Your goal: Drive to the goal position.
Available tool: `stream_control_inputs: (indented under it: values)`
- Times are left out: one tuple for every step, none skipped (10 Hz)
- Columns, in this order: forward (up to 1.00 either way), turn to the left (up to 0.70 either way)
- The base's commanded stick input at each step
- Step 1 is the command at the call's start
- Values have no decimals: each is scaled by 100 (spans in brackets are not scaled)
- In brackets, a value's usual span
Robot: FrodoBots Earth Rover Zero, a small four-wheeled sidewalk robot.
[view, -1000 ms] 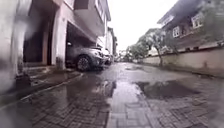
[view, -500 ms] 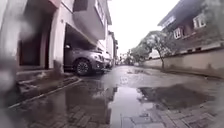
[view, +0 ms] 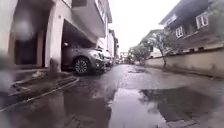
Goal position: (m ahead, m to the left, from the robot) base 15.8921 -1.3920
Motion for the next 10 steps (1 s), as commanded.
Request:
stream_control_inputs:
  values:
    - [70, 0]
    - [70, 0]
    - [70, 0]
    - [70, 0]
    - [70, 0]
    - [70, -2]
    - [70, -13]
    - [70, -32]
    - [70, -35]
    - [70, -35]
